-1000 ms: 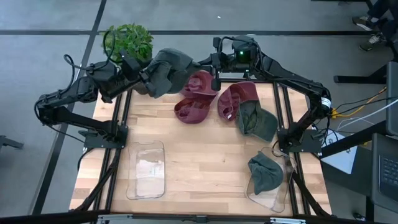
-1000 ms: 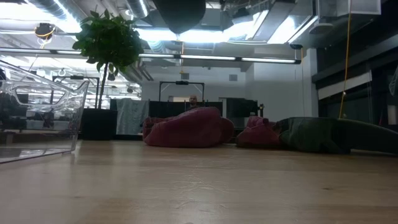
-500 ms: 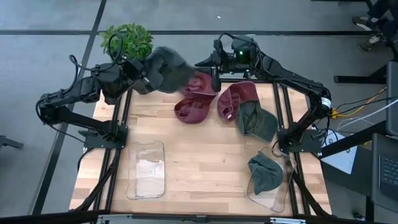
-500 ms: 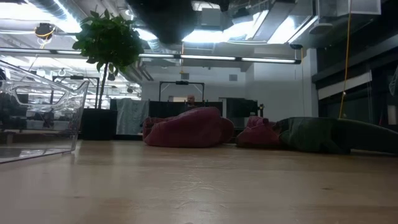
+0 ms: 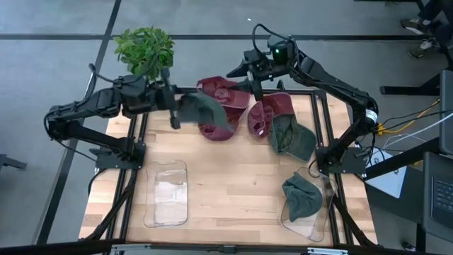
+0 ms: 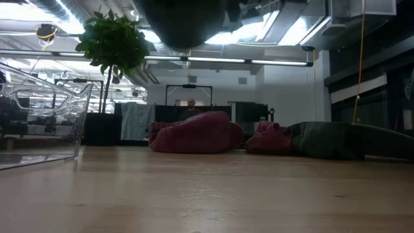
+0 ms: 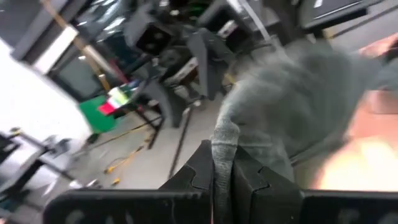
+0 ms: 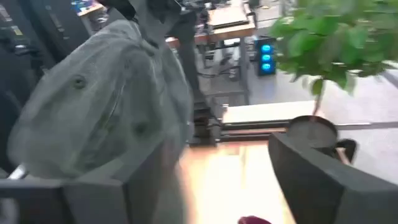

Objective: Pick & Place hat
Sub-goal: Put the left gray cap into the right transparent bin

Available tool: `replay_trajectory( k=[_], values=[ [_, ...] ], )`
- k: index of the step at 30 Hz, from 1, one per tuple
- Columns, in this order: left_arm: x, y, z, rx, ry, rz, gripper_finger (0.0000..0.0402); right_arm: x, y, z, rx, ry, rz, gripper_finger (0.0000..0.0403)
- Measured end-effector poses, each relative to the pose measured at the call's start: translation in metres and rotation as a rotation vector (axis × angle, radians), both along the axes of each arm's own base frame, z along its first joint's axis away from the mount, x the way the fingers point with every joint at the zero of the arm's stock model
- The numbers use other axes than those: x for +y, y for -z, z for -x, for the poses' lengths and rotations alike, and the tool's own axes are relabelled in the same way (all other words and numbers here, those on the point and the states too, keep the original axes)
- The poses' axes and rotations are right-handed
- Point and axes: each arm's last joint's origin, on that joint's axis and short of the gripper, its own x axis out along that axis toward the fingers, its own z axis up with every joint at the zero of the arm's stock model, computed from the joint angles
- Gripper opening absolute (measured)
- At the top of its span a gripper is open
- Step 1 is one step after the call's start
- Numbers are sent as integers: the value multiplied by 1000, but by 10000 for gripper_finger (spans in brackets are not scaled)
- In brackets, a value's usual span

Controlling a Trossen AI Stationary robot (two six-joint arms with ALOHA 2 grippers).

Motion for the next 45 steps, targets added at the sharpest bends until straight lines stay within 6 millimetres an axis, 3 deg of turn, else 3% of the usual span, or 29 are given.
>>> replay_trajectory(
  k=[6,13,23,35,39,45],
  values=[
    [0,14,-34,40,112,28,13,12,-1,-2,-24,-203,-24,347],
    [-9,23,-67,18,203,-6,13,17,0,-2,-29,-309,-37,355],
    [-20,16,-77,-73,187,-68,14,31,4,-3,9,-438,-100,355],
    [-18,22,-94,-110,189,-70,14,47,29,-33,68,-509,-123,353],
    [-17,21,-94,-111,162,-73,15,46,32,-33,76,-512,-109,324],
    [-17,20,-92,-115,143,-76,15,45,32,-33,71,-511,-98,228]
  ],
)
